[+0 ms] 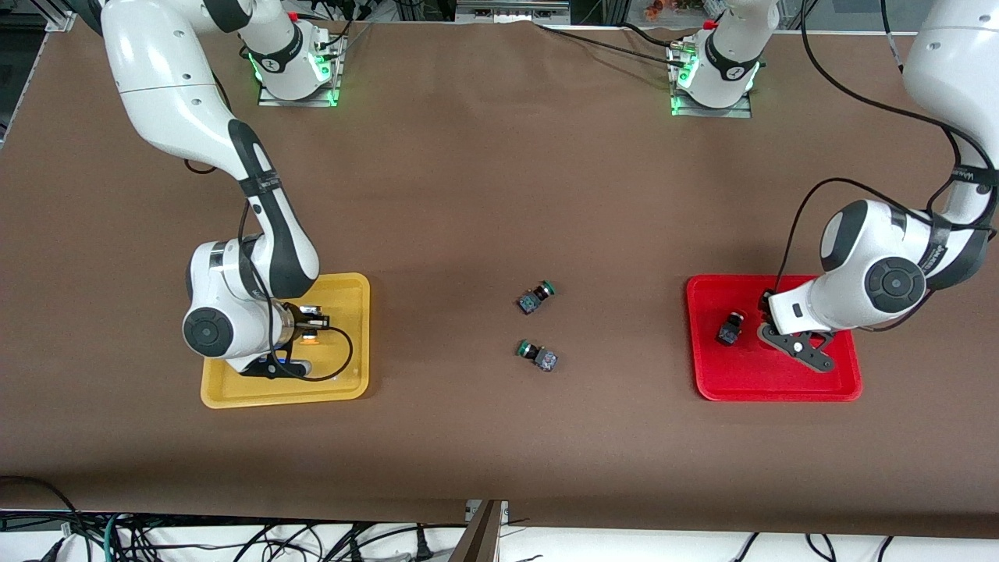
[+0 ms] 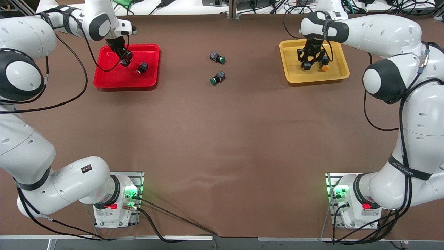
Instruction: Place red and yellow buttons in trays
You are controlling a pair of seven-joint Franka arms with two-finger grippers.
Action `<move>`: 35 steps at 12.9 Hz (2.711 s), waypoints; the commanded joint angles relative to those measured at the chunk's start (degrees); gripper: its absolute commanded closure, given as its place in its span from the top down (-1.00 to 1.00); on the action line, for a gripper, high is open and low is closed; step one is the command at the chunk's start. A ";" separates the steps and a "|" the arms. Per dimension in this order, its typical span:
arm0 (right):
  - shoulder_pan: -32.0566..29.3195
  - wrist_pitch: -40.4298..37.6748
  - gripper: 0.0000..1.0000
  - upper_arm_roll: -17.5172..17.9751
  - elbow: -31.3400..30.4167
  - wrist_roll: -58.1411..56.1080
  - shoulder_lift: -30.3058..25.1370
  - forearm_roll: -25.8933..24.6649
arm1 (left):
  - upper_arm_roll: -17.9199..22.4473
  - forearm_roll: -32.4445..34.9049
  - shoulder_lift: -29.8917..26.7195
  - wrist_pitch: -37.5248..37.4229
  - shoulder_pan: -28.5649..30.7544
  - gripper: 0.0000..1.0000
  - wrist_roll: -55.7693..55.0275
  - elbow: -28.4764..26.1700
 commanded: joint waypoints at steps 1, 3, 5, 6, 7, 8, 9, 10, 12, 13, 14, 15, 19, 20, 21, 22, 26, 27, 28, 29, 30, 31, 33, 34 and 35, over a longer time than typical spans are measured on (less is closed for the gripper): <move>-0.96 -1.05 1.00 0.20 -0.38 -1.20 -2.50 -0.52 | 0.79 2.90 2.20 0.33 -0.44 -0.61 4.29 4.32; -2.10 -8.49 1.00 0.11 2.42 -2.16 -4.70 -0.62 | 2.36 4.13 4.93 0.50 -0.35 -0.59 7.18 6.53; -3.59 -17.71 1.00 -1.20 6.29 -5.75 -6.98 -0.53 | 2.81 4.31 5.47 2.51 -0.44 -0.53 7.28 6.01; -3.94 -22.11 1.00 -2.43 8.48 -8.30 -7.51 -0.53 | 2.81 4.40 5.55 2.61 -0.44 0.05 7.28 6.09; -4.12 -26.24 1.00 -3.57 10.77 -10.32 -8.56 -0.53 | 2.81 4.40 5.47 2.44 -0.44 0.99 7.37 6.09; -4.12 -30.02 1.00 -4.54 12.44 -11.13 -9.27 -0.53 | 2.64 4.23 4.94 2.09 -0.35 1.00 7.28 6.09; -4.12 -32.58 1.00 -5.33 12.98 -11.31 -10.49 -0.62 | 2.20 3.44 4.33 1.39 -0.44 1.00 7.20 6.09; -4.12 -34.44 1.00 -6.04 13.07 -11.31 -11.81 -0.62 | 1.24 3.17 3.02 -1.14 -0.62 1.00 7.11 6.36; -4.12 -37.87 1.00 -6.48 13.07 -11.22 -15.59 -0.62 | -3.67 0.82 -0.31 -7.73 0.00 1.00 6.23 6.71; -4.12 -39.62 1.00 -6.83 13.07 -11.31 -17.52 -0.70 | -4.91 -2.77 -2.94 -10.54 -0.18 1.00 5.62 6.71; -4.04 -41.56 1.00 -7.01 13.07 -10.96 -19.10 -1.05 | -5.79 -6.20 -5.49 -12.75 -0.44 1.00 4.31 6.71; -4.12 -41.92 1.00 -6.23 12.90 -10.61 -22.25 -1.75 | -6.41 -8.84 -7.78 -15.03 -0.53 1.00 2.73 6.80; -4.39 -41.75 1.00 -3.68 4.04 -11.13 -34.65 -4.20 | -8.43 -15.19 -18.23 -24.61 -0.70 1.00 -4.48 8.89; -4.39 -41.23 1.00 -2.97 2.72 -11.05 -36.85 -5.09 | -8.87 -15.20 -19.74 -30.03 -0.88 1.00 -5.36 11.69; -4.65 -41.31 1.00 -2.88 2.36 -11.05 -38.44 -5.53 | -9.23 -15.29 -20.11 -36.17 -0.88 1.00 -6.07 16.24; -5.26 -40.96 1.00 -2.53 2.35 -11.05 -40.89 -5.54 | -9.14 -15.29 -20.11 -42.85 -0.71 1.00 -5.99 21.51; -8.51 -40.96 1.00 1.77 -0.10 -11.22 -45.92 -6.67 | -6.60 -16.60 -21.33 -48.02 -2.19 1.00 -6.95 27.45; -8.60 -41.83 1.00 3.35 -0.28 -11.14 -46.27 -8.25 | -2.94 -16.69 -21.78 -47.67 -5.51 1.00 -8.61 27.36; -8.61 -42.45 1.00 3.71 -0.29 -11.05 -46.19 -8.87 | 4.06 -17.13 -22.48 -46.97 -11.11 1.00 -11.41 27.02; -8.69 -42.54 1.00 3.71 -0.02 -10.87 -46.02 -8.88 | 10.66 -17.31 -22.92 -44.78 -16.91 1.00 -12.74 26.58; -8.61 -42.45 1.00 3.54 0.50 -11.31 -45.23 -8.88 | 15.77 -17.57 -24.75 -43.02 -20.71 1.00 -12.76 25.70; -8.61 -42.54 1.00 3.36 0.68 -11.40 -44.79 -8.79 | 18.95 -19.92 -27.55 -42.48 -23.09 1.00 -12.76 22.04; -8.61 -42.45 1.00 3.36 0.94 -11.40 -44.61 -8.62 | 29.38 -28.17 -33.62 -36.80 -29.49 1.00 -12.58 13.87; -8.52 -42.54 1.00 3.36 0.95 -11.31 -44.61 -8.44 | 33.01 -28.90 -35.73 -34.33 -32.58 1.00 -12.49 11.13; -8.43 -42.54 1.00 3.36 0.95 -11.40 -44.52 -8.53 | 33.65 -28.82 -36.80 -34.13 -33.22 1.00 -12.41 10.23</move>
